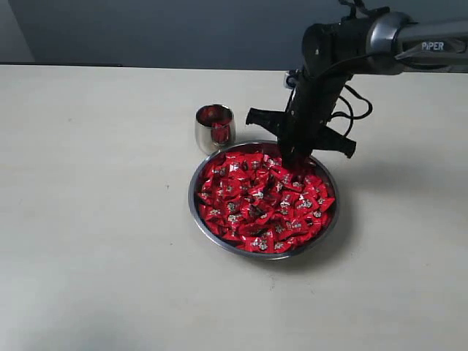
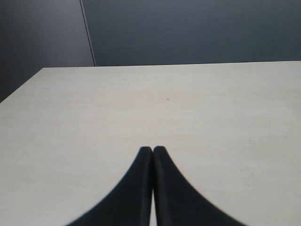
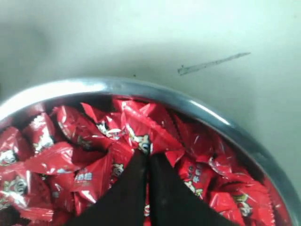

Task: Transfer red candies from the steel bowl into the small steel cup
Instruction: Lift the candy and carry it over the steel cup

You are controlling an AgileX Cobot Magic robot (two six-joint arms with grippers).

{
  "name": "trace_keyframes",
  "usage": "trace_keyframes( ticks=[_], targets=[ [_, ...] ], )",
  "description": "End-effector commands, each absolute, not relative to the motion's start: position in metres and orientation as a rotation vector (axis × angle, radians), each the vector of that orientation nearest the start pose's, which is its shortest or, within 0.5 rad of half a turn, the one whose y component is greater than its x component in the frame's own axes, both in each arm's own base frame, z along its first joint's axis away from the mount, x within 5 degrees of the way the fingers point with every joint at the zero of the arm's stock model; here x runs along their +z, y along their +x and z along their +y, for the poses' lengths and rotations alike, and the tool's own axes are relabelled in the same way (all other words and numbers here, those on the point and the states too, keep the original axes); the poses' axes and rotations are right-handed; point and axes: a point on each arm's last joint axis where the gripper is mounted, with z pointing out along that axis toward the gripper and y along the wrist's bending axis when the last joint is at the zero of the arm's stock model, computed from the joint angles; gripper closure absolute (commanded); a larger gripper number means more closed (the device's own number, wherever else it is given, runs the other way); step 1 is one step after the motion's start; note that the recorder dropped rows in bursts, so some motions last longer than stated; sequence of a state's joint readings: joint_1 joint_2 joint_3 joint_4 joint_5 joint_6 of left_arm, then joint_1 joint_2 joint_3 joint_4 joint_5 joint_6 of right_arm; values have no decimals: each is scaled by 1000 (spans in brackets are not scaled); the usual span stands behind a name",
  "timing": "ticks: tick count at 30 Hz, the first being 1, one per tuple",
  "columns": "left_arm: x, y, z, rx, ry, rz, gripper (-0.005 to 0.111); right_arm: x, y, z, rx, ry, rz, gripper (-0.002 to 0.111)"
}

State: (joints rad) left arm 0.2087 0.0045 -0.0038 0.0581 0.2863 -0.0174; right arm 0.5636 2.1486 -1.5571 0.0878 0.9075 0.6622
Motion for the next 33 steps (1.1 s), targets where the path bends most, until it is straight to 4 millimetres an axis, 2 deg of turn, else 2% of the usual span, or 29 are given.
trace_keyframes(
  ticks=[1, 10, 18, 24, 28, 33],
  targets=[
    [187, 53, 13, 193, -156, 1765, 106, 174, 370, 231, 142, 142, 2999, 109],
    [187, 53, 13, 193, -156, 1765, 106, 177, 367, 233, 125, 134, 3032, 109],
    [187, 53, 13, 193, -156, 1765, 106, 177, 356, 253, 150, 12, 3017, 109],
    [187, 53, 13, 193, -156, 1765, 106, 181, 356, 269, 376, -77, 2974, 109],
    [187, 53, 13, 193, -156, 1765, 106, 195, 362, 276, 448, -109, 2911, 109],
    [187, 53, 13, 193, -156, 1765, 106, 225, 373, 284, 510, -154, 2818, 109]
  ],
)
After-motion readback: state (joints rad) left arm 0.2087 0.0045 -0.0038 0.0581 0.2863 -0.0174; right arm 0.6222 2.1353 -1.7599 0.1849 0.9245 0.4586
